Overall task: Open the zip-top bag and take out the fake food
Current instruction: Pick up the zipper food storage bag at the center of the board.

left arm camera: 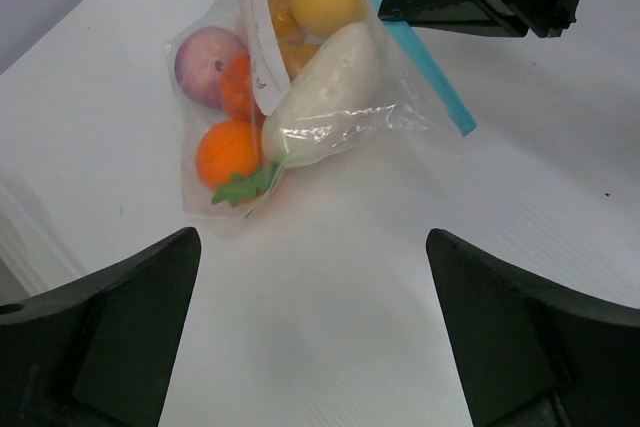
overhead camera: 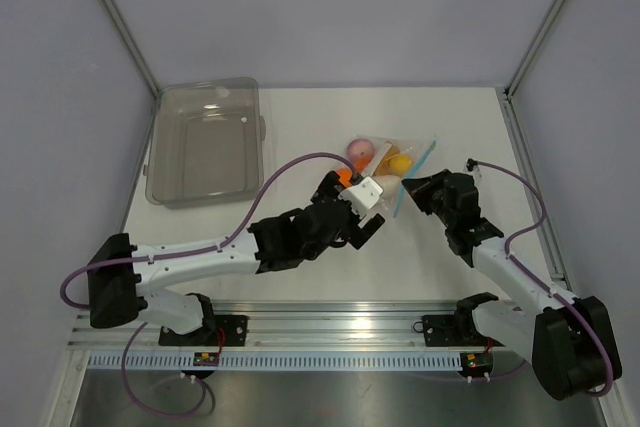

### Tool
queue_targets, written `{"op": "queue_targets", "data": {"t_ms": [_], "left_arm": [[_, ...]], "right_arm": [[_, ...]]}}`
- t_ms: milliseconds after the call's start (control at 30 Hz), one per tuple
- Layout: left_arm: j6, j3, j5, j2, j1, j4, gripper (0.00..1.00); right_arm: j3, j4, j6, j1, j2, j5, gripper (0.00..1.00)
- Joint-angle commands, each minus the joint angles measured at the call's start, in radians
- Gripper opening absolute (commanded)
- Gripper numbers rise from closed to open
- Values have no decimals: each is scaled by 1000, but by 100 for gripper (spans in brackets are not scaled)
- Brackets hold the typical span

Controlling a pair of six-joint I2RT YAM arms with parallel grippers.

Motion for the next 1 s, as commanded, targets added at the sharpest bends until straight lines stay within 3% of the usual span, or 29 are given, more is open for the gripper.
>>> {"op": "queue_targets", "data": {"t_ms": [0, 700, 767, 967], "left_arm": [[18, 44, -16, 10, -17, 57, 99], [142, -8, 21, 76, -16, 214, 98], [136, -3, 24, 85, -5, 208, 94], [104, 9, 52, 104, 33, 194, 72]], "right_arm": [[78, -41, 44, 76, -12, 116, 0], [205, -158, 107, 279, -15, 165, 0], [202, -150, 109, 282, -20, 162, 0], [200, -144, 110, 287, -23, 145, 0]]}}
